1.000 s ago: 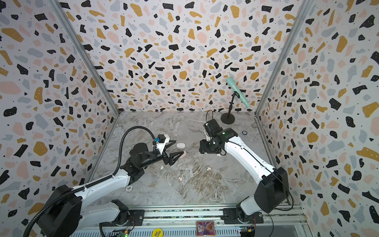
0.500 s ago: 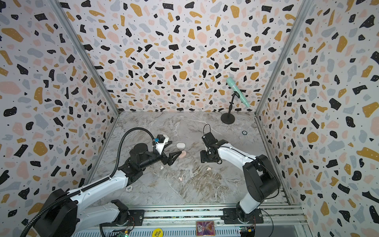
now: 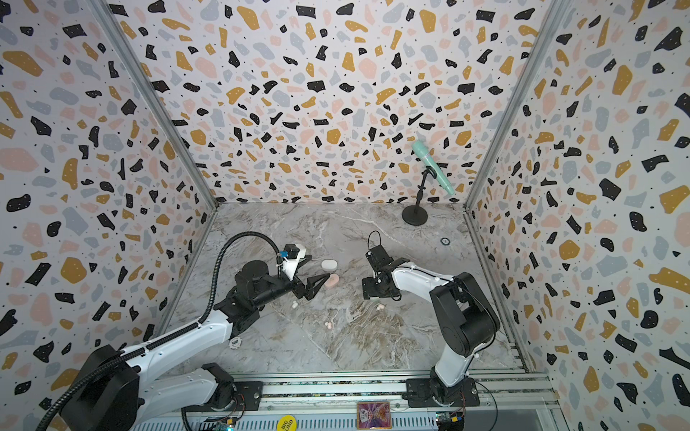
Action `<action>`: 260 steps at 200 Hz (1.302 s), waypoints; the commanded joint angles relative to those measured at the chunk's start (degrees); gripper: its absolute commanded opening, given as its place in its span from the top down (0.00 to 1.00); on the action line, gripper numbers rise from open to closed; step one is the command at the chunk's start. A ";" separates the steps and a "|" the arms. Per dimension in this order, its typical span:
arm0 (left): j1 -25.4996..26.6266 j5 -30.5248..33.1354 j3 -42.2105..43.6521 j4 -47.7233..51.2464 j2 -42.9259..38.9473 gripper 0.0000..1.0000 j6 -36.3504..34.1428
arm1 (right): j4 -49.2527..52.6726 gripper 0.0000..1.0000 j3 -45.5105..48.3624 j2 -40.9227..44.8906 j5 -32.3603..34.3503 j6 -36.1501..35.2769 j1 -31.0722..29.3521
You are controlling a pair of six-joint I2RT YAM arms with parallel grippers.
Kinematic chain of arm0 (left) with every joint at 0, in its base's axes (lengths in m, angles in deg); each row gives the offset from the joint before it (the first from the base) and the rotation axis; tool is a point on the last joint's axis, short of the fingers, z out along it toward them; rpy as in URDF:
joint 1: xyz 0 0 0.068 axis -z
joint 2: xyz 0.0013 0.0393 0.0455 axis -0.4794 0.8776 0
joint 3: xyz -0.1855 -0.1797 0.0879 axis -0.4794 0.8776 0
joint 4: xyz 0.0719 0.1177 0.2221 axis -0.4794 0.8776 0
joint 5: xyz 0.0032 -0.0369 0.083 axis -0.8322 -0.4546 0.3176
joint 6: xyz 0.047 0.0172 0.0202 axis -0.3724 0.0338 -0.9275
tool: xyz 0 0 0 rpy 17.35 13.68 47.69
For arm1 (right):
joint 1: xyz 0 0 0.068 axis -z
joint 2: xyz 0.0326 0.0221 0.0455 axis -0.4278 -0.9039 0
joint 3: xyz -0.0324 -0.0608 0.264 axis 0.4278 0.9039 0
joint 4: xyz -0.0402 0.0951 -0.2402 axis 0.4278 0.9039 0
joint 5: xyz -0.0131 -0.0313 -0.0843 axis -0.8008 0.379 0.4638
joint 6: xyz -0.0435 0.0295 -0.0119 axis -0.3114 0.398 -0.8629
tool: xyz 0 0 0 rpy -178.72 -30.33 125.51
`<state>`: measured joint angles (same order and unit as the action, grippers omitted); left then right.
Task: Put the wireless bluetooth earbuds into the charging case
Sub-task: 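Lower the mint-green case onto the table and open the right gripper, then move the right gripper over the pink case and close on it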
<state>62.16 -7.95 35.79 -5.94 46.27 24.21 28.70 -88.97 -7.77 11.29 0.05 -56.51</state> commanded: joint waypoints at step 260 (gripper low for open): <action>-10.97 6.89 7.43 2.92 -11.10 0.00 11.60 | 10.93 0.05 -34.57 -20.70 0.01 -14.80 -13.73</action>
<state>51.60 -0.15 42.52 -1.72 36.42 35.05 36.99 -120.40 -27.45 10.92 -12.37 -70.04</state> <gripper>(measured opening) 0.999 0.947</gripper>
